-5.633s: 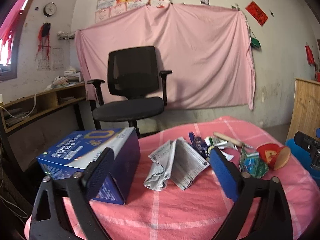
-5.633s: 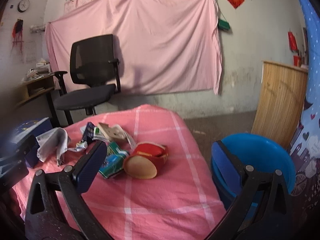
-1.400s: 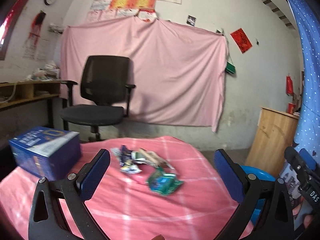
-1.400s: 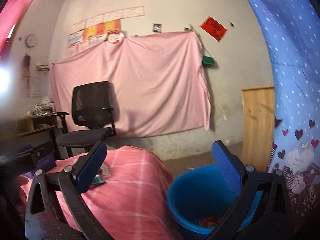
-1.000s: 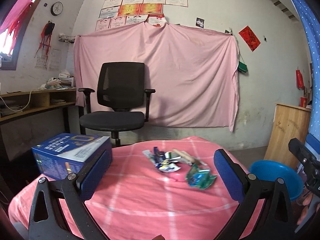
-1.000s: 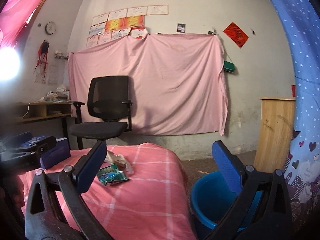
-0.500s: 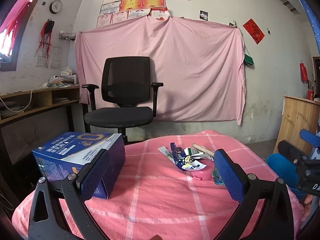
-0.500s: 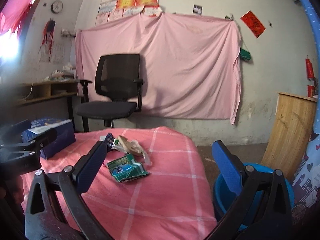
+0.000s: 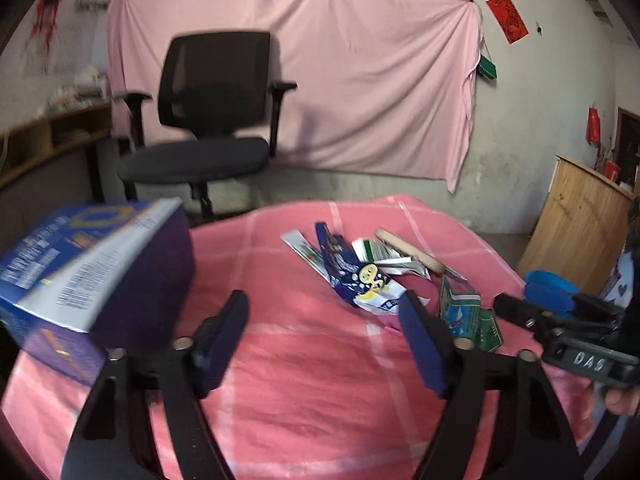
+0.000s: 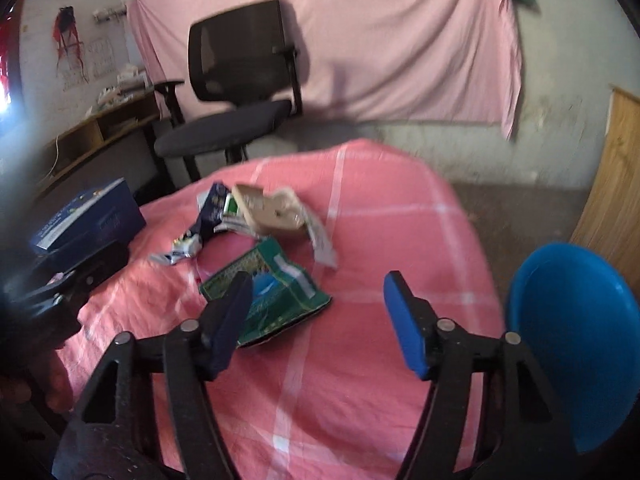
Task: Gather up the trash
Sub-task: 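Move the right gripper to the green snack packet while the left gripper approaches the blue wrapper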
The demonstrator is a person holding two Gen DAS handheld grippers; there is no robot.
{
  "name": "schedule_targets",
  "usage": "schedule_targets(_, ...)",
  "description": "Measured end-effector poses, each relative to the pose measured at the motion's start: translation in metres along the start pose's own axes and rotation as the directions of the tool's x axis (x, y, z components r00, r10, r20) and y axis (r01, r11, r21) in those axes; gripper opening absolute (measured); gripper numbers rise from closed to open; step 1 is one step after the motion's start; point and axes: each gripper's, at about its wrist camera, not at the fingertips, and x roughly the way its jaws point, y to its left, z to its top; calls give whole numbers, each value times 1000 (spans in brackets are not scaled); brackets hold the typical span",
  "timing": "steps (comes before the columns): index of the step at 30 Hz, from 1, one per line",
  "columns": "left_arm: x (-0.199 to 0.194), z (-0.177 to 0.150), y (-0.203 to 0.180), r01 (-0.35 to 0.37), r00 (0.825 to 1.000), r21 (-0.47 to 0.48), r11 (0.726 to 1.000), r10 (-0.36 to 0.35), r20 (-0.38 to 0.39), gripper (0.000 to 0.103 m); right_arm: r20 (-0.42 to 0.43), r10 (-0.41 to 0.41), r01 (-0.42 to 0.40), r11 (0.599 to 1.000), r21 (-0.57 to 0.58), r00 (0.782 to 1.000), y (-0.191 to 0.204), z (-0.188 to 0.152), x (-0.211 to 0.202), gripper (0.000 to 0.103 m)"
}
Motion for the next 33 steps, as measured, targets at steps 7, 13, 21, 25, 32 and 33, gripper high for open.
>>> schedule_targets(7, 11, 1, -2, 48, 998, -17, 999, -49, -45, 56, -131, 57, -54, 998, 24, 990, 0, -3, 25, 73)
schedule_targets(13, 15, 3, 0, 68, 995, -31, 997, -70, -71, 54, -158, 51, -53, 999, -9, 986, 7, -6, 29, 64)
schedule_targets(21, 27, 3, 3, 130, 981, -53, 990, -137, -141, 44, -168, 82, -80, 997, 16, 982, -1, -1, 35, 44)
schedule_targets(25, 35, 2, 5, 164, 967, -81, 983, -177, -182, 36, -150, 98, -94, 995, 38, 984, -5, -1, 30, 37)
schedule_targets(32, 42, -2, 10, 169, 955, -112, 979, -191, -226, 36, -132, 103, -96, 994, 58, 986, -7, -2, 23, 27)
schedule_targets(33, 40, -2, 10, 169, 957, -113, 979, -190, -220, 36, -130, 103, -96, 994, 58, 986, -7, -2, 23, 26)
